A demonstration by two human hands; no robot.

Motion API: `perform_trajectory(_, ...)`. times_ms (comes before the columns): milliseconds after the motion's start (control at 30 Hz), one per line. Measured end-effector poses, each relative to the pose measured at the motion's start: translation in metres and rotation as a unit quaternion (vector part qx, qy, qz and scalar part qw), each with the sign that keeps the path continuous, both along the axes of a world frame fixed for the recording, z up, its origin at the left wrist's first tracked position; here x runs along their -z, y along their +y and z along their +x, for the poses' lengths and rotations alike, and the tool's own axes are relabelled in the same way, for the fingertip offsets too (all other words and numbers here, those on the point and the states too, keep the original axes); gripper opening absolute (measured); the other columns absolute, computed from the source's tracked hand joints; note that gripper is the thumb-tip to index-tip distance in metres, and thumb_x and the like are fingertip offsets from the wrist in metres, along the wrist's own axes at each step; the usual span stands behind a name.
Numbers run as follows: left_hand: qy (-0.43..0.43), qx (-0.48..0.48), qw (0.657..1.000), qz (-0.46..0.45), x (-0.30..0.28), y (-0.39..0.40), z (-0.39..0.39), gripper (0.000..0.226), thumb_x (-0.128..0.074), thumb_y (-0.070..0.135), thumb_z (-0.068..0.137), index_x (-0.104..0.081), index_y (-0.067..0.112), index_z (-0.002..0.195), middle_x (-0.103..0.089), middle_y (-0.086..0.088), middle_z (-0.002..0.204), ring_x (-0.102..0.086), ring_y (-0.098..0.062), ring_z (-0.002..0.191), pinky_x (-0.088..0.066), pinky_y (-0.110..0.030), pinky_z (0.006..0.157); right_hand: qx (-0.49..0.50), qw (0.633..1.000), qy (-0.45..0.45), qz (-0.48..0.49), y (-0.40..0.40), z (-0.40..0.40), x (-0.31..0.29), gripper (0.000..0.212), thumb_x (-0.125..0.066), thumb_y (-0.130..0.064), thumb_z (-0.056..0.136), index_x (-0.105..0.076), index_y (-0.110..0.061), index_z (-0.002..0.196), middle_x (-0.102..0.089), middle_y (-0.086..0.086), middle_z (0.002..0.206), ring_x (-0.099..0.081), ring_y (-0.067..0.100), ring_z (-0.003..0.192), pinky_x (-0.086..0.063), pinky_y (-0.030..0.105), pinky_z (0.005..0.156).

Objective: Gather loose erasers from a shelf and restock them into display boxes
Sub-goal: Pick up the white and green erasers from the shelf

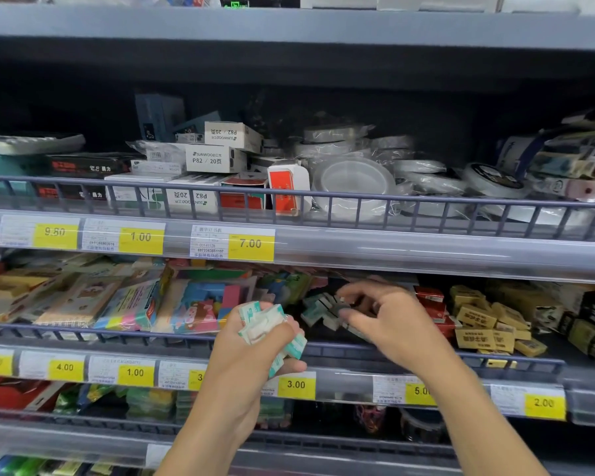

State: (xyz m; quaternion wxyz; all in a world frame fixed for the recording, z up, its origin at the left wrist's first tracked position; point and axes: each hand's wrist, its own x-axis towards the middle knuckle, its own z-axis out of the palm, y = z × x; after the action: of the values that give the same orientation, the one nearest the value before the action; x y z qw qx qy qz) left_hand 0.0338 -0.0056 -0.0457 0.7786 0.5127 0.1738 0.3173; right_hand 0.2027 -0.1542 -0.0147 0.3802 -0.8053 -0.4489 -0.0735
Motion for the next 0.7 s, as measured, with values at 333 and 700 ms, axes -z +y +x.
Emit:
perform_trajectory(333, -0.009, 0.043, 0.999, 0.003, 0.000, 0.001, -0.003, 0.036, -0.079, -0.005, 0.085, -0.065, 0.009, 0.114, -0.075, -0.012, 0.090, -0.076, -0.033, 0.085, -0.065, -0.043, 0.069, 0.110, 0.932, -0.033, -0.345, 0.014, 0.028, -0.008, 0.036, -0.064, -0.048, 0.088, -0.064, -0.036, 0.122, -0.068, -0.004, 0.118, -0.064, 0.022, 0.101, -0.056, 0.032, 0.088)
perform_trajectory(700, -0.013, 0.034, 0.999, -0.002, 0.001, 0.006, -0.010, 0.034, -0.077, -0.004, 0.086, -0.066, 0.013, 0.114, -0.077, -0.006, 0.088, -0.076, -0.026, 0.083, -0.062, -0.036, 0.063, 0.102, 0.916, 0.043, -0.387, 0.026, 0.028, -0.016, 0.033, -0.072, -0.037, 0.083, -0.074, -0.013, 0.106, -0.073, 0.007, 0.109, -0.070, 0.024, 0.098, -0.058, 0.034, 0.083)
